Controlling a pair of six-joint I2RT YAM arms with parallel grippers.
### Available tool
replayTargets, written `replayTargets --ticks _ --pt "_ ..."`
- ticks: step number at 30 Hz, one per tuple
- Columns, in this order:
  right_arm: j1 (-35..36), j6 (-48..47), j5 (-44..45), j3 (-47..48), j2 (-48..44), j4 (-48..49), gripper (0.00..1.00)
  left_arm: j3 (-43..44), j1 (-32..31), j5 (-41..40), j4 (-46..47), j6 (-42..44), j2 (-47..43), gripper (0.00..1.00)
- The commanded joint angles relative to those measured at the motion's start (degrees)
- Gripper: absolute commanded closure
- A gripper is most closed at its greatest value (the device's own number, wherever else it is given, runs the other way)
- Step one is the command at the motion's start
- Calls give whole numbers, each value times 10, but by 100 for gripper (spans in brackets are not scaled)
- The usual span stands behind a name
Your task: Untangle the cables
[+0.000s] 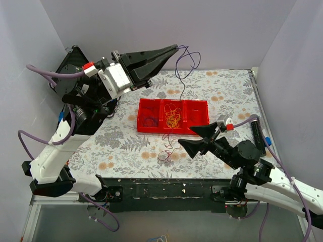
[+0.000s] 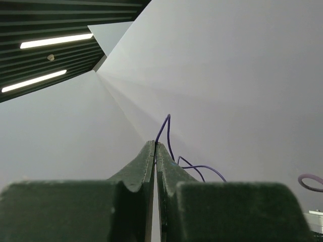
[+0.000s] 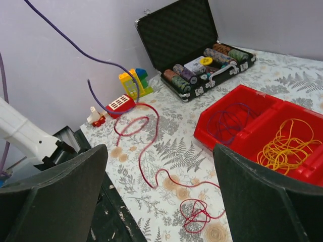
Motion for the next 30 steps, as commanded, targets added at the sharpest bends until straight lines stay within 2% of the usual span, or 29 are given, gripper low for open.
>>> replayTargets --ticks 1,5,8,9,12,13,16,18,19,21,23,26,29,30 --pt "5 -44 -61 18 58 48 6 -7 -3 2 -6 22 -13 100" --pt "4 -35 -87 -11 109 122 5 2 -3 2 -4 28 -5 100" --pt "5 -36 -66 -12 154 126 5 9 -3 5 -4 27 -5 100" --pt "5 -36 -60 -19 161 134 9 11 -3 5 -5 27 -5 100" --pt "5 -32 -32 -52 162 148 37 10 -3 -11 15 39 -6 100" --pt "4 -28 -24 -63 160 143 50 2 -2 -22 33 44 -10 100" --pt "4 -8 -7 -108 142 124 76 -31 -3 -81 122 103 -20 100" --pt "4 14 6 -141 122 113 85 -43 -3 -137 205 160 -13 100" --pt "4 22 8 -153 112 105 86 -32 -3 -163 225 174 -4 100" --pt "5 42 16 -172 87 81 96 -3 -3 -209 224 193 15 100" --pt "5 54 28 -190 63 52 99 -6 -2 -221 229 202 16 100" --pt "5 71 48 -213 32 14 99 -59 -2 -225 300 222 5 100" --pt "5 94 57 -238 11 -17 99 -27 -2 -267 332 235 31 100" --pt "5 100 55 -241 5 -24 99 -14 0 -273 307 236 41 100"
